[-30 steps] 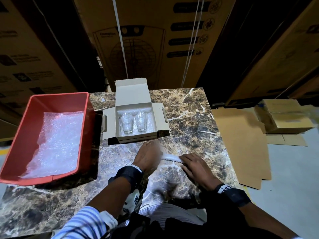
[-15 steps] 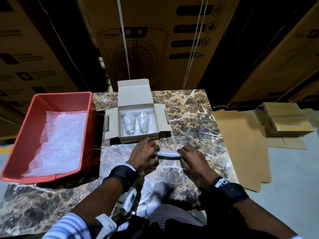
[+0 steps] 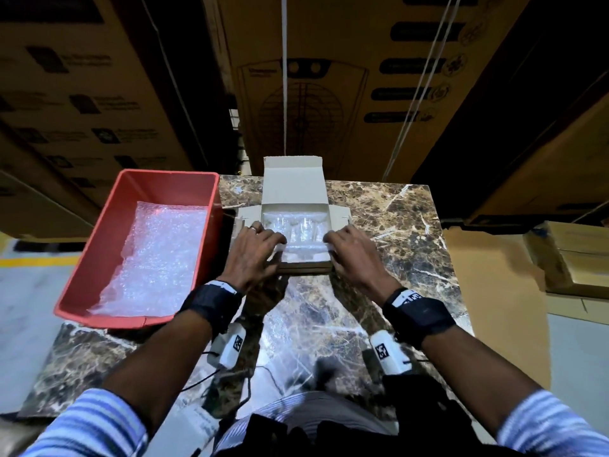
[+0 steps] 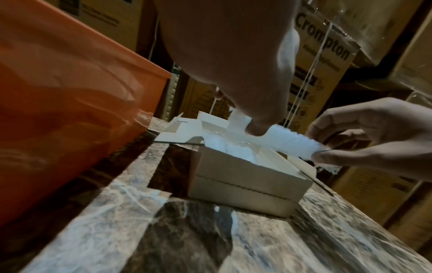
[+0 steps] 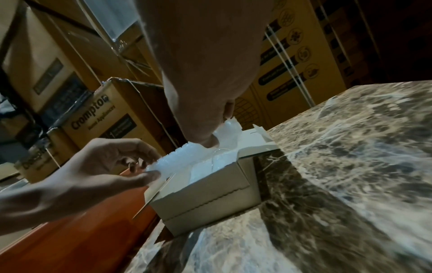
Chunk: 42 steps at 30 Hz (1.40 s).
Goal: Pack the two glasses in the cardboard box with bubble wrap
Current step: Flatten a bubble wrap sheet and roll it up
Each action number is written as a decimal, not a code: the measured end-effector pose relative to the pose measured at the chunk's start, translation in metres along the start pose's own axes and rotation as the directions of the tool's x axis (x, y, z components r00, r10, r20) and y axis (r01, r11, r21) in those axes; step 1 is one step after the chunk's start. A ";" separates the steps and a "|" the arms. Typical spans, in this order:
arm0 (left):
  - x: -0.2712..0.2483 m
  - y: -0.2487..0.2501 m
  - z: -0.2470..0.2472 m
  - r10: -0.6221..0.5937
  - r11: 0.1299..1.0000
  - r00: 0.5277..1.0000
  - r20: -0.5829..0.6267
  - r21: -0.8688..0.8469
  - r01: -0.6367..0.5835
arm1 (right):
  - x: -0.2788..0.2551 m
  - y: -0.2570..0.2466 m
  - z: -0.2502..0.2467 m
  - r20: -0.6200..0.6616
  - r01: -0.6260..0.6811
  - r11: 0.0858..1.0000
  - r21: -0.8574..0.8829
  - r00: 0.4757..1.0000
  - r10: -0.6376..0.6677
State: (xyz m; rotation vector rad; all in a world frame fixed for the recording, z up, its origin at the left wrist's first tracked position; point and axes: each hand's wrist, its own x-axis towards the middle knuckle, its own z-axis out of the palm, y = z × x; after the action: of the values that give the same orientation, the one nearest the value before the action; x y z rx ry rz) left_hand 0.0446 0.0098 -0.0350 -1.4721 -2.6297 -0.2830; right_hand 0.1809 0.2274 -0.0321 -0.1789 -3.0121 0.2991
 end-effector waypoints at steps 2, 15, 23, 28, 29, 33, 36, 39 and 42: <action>0.002 -0.009 0.000 -0.054 0.998 0.996 0.068 0.043 0.051 | 0.017 -0.008 0.002 0.025 0.024 1.000 -0.012 0.999 -0.024; 0.013 -0.021 0.017 -0.078 0.993 0.968 0.238 0.104 0.055 | 0.046 -0.005 0.011 0.300 0.112 0.994 -0.004 0.948 -0.106; 0.027 -0.024 0.016 -0.105 0.989 0.928 0.358 0.138 0.059 | 0.065 -0.008 0.007 0.400 0.084 0.996 -0.008 0.914 -0.074; 0.032 -0.020 0.014 -0.091 0.986 0.912 0.399 0.165 0.026 | 0.071 -0.010 0.007 0.445 0.069 0.998 0.015 0.893 -0.068; 0.033 -0.020 0.014 -0.082 0.987 0.907 0.414 0.160 0.017 | 0.072 -0.010 0.007 0.451 0.065 0.997 0.028 0.890 -0.071; 0.033 -0.022 0.014 -0.043 0.992 0.884 0.466 0.125 -0.018 | 0.074 -0.010 0.006 0.508 0.046 0.998 0.051 0.859 -0.066; 0.032 -0.022 0.017 -0.036 0.993 0.862 0.505 0.115 -0.026 | 0.075 -0.012 0.008 0.551 0.047 0.998 0.039 0.832 -0.061; 0.030 -0.021 0.019 -0.036 0.992 0.852 0.522 0.119 -0.030 | 0.076 -0.016 0.008 0.584 0.054 0.998 0.015 0.810 -0.053; 0.028 -0.022 0.017 -0.042 0.992 0.878 0.477 0.122 -0.019 | 0.075 -0.015 0.007 0.551 0.051 0.998 -0.022 0.834 -0.030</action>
State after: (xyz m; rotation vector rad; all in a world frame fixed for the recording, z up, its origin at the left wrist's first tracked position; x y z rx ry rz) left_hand 0.0106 0.0255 -0.0481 -1.6600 -2.9552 0.2841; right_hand 0.1043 0.2211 -0.0289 -0.0297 -3.5925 0.3430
